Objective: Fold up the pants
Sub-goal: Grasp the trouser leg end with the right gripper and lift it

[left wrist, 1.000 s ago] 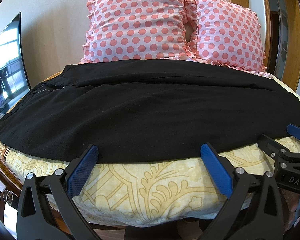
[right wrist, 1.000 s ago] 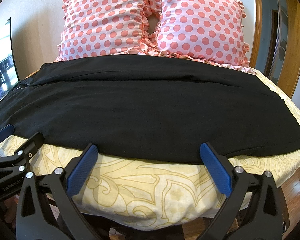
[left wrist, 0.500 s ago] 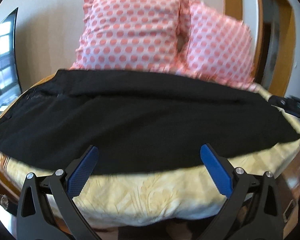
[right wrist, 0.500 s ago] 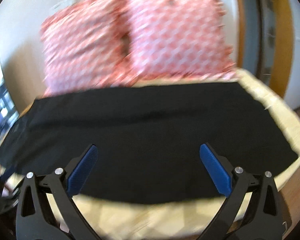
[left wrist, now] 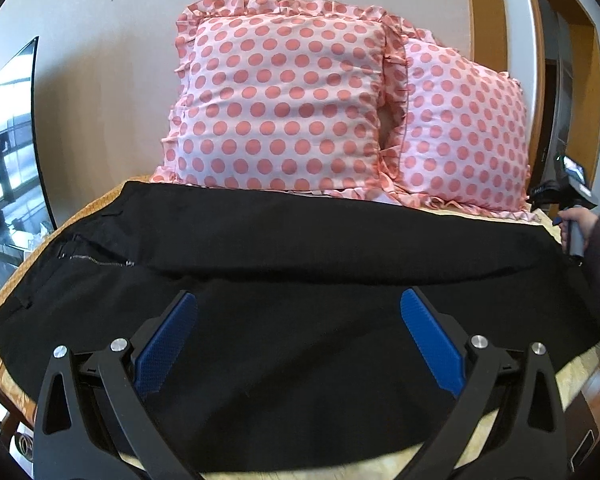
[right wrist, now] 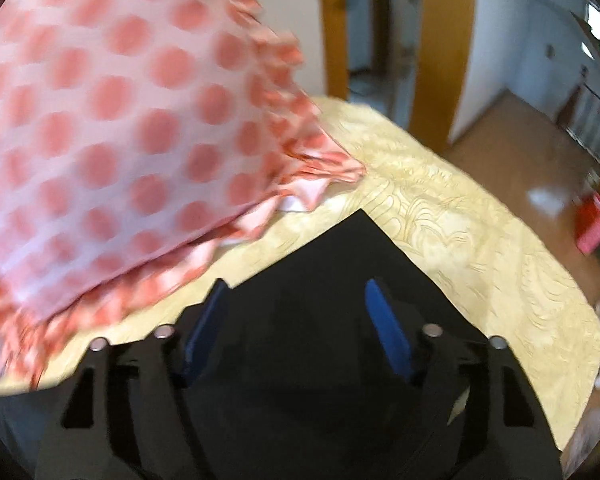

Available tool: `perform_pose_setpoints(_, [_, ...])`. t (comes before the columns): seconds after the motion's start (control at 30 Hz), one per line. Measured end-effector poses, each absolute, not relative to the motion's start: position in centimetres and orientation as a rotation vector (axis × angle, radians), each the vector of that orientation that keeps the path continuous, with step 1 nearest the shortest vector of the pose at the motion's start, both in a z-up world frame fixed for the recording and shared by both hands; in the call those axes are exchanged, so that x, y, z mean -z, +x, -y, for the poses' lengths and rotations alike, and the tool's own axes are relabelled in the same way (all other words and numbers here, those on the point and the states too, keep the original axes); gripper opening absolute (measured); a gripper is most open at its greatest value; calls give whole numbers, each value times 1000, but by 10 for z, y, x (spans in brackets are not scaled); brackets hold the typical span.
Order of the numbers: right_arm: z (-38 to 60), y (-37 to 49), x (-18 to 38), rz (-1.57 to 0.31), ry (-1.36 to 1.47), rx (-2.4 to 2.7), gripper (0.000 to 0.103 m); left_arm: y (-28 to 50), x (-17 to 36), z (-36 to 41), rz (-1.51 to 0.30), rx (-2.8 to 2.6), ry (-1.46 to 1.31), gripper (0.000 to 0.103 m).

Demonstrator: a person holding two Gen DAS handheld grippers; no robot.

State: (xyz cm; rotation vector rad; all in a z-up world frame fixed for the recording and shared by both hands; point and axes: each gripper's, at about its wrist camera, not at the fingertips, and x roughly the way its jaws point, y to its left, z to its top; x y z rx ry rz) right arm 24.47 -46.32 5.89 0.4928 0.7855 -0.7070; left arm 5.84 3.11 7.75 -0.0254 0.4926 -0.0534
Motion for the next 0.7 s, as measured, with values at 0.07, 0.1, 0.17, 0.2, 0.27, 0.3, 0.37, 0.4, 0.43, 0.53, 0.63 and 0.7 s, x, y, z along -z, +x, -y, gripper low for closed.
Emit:
perform_pose_setpoints(0.07, [481,266,-42,-831,542,742,54,68,-76,-33,-500,47,-23,102])
perform_pose_setpoints(0.1, [487,271,-35,-840,563,756,53,71,-75,-33,-504,45,-22,102])
perform_pose_setpoints(0.17, [496,285,-24,-857,586,781,53,80,-72,-35,-518,41,-24,102])
perform_pose_setpoints(0.2, [499,289,-21,-861,583,798,55,84,-70,-35,-526,42,-26,102])
perform_pose_setpoints(0.27, [500,296,-18,-855,531,839,55,87,-67,-35,-535,49,-31,102])
perform_pose_setpoints(0.3, [500,297,-15,-858,500,844,55,88,-66,-34,-539,53,-32,102])
perform_pose_setpoints(0.37, [497,294,-12,-839,472,835,51,87,-65,-35,-543,59,-39,102])
perform_pose_setpoints(0.4, [498,289,-11,-821,470,831,41,88,-65,-35,-545,62,-42,102])
perform_pose_setpoints(0.43, [497,279,-11,-801,474,831,30,86,-65,-36,-544,63,-48,102])
perform_pose_setpoints(0.53, [503,245,-12,-715,616,689,1,81,-67,-41,-533,68,-67,102])
perform_pose_setpoints(0.63, [503,199,-24,-599,711,589,1,75,-70,-49,-530,72,-103,102])
perform_pose_setpoints(0.7, [498,161,-34,-506,760,516,1,70,-72,-54,-521,64,-119,102])
